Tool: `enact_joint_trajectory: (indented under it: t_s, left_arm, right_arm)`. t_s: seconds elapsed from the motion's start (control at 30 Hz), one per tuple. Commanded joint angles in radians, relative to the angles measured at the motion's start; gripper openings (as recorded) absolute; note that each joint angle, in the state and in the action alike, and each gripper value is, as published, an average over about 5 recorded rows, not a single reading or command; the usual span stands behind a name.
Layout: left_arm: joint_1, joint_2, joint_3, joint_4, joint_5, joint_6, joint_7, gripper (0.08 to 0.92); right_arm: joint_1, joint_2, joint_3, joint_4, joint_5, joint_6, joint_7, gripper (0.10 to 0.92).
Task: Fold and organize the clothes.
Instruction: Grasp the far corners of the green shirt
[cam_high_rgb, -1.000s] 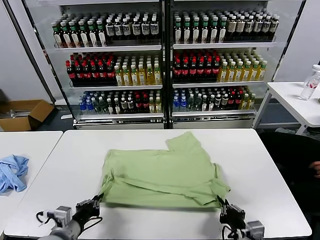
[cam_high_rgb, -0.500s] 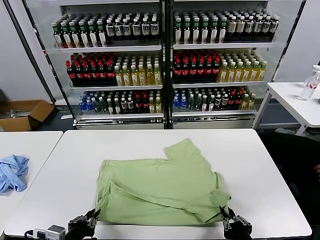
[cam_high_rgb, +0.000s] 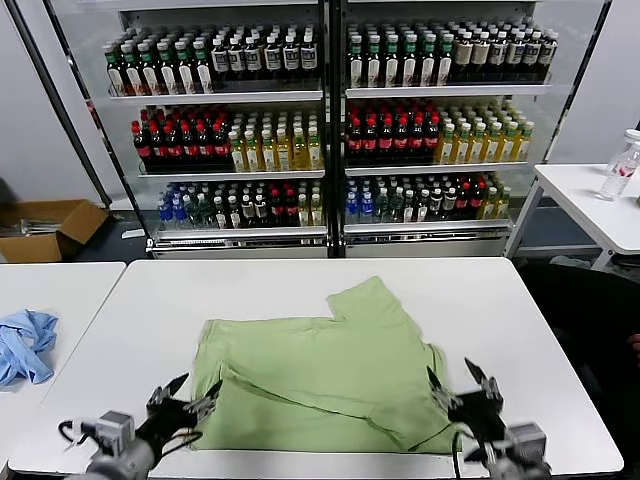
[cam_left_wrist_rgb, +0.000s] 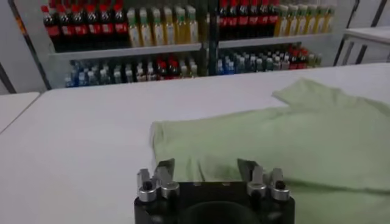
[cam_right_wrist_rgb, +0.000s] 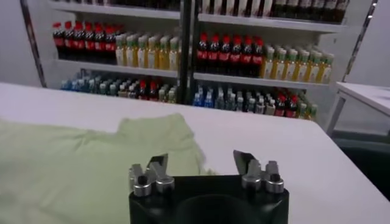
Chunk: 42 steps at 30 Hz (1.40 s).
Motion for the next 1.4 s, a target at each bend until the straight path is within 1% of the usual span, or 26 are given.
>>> enact_joint_trajectory:
  t_s: [0.03, 0.1, 0.2, 0.4, 0.53, 0.77, 0.9, 1.03, 1.4]
  left_arm:
    - [-0.431, 0.011, 0.171, 0.321, -0.022, -0.001, 0.031, 0.758]
    - [-0.471, 0.016, 0.187, 0.369, -0.022, -0.001, 0.042, 0.798]
    - [-0.531, 0.021, 0.207, 0.448, -0.023, -0.001, 0.056, 0.819]
    - [-0.615, 0.022, 0.232, 0.572, -0.022, 0.007, 0.068, 0.823]
    - [-0.660, 0.021, 0.246, 0.651, -0.026, 0.009, 0.079, 0.823]
    - [-0.686, 0.017, 0.266, 0.689, -0.036, 0.009, 0.115, 0.823]
    - [-0.688, 0.017, 0.265, 0.704, -0.033, 0.009, 0.125, 0.823]
    - [-0.688, 0.020, 0.257, 0.718, -0.032, 0.009, 0.133, 0.823]
    - [-0.657, 0.028, 0.247, 0.701, -0.032, 0.009, 0.147, 0.823]
  right_arm:
    - [0.517, 0.020, -0.184, -0.351, 0.083, -0.074, 0.025, 0.817]
    - [0.585, 0.037, -0.219, -0.415, 0.083, -0.074, 0.025, 0.821]
    - [0.664, 0.066, -0.269, -0.505, 0.081, -0.074, 0.025, 0.822]
    - [0.788, 0.132, -0.341, -0.695, 0.074, -0.073, 0.014, 0.823]
    - [0.868, 0.207, -0.359, -0.819, 0.046, -0.071, 0.011, 0.822]
    - [0.933, 0.287, -0.364, -0.983, -0.027, -0.046, 0.000, 0.823]
    - [0.935, 0.299, -0.351, -1.039, -0.041, -0.031, -0.007, 0.823]
    - [0.926, 0.302, -0.348, -1.064, -0.047, -0.020, -0.012, 0.823]
    - [0.905, 0.312, -0.344, -1.054, -0.037, 0.001, -0.015, 0.823]
